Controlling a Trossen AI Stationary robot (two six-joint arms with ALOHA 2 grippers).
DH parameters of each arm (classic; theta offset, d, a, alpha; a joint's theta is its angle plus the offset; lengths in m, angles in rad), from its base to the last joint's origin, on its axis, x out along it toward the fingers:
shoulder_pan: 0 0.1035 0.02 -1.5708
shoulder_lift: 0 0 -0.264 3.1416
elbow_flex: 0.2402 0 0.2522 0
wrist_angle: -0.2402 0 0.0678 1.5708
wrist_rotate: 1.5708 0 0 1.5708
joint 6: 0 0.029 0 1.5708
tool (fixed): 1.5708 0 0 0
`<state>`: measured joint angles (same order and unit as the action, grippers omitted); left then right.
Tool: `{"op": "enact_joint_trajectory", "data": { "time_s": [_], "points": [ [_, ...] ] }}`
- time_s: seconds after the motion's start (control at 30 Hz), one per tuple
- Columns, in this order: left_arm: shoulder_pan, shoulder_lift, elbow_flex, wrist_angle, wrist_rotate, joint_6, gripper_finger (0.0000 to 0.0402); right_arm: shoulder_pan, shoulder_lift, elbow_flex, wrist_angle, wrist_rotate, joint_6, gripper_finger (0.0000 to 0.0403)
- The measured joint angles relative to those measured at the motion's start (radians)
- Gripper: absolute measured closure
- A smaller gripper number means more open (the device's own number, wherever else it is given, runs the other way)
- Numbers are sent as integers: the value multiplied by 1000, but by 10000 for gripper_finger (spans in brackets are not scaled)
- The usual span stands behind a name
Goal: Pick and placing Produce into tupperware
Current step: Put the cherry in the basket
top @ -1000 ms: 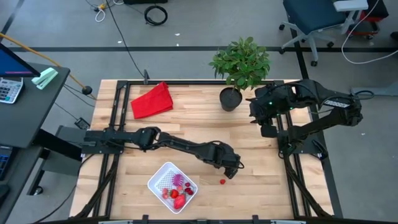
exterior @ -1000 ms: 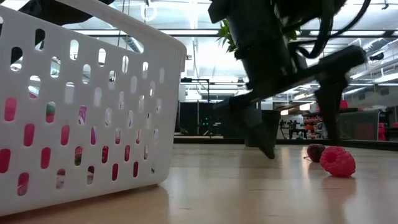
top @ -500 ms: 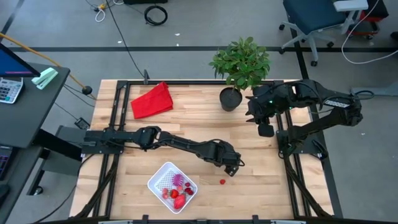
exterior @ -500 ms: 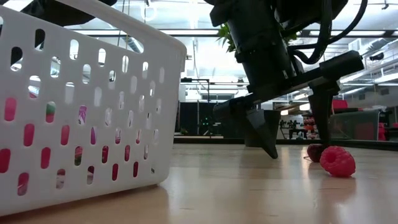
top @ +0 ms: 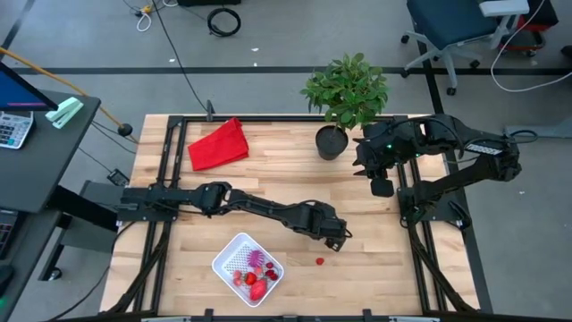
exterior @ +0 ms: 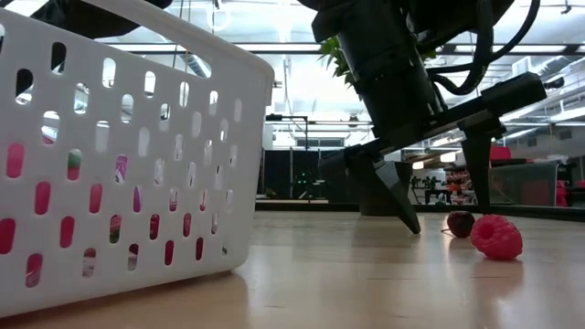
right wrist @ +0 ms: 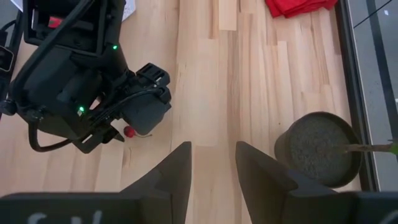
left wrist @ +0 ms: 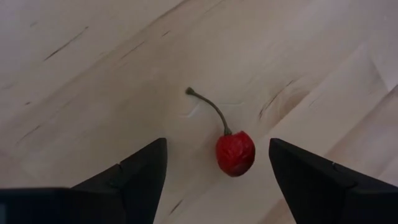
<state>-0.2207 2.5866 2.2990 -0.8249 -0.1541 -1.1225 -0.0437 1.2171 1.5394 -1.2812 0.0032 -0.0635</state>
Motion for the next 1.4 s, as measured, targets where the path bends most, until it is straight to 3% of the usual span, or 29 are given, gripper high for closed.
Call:
{"op": "enact_joint_trajectory", "data": {
  "time_s": [0.43, 0.8, 1.4],
  "points": [
    [13, 0, 0, -12, 10, -39, 135, 0, 0, 0, 0, 0, 0, 270],
    [10, 1, 0, -27, 4, -124, 213, 0, 0, 0, 0, 0, 0, 270],
    [16, -3, 0, -61, 30, -125, 342, 0, 0, 0, -1, 0, 0, 270]
  ]
}}
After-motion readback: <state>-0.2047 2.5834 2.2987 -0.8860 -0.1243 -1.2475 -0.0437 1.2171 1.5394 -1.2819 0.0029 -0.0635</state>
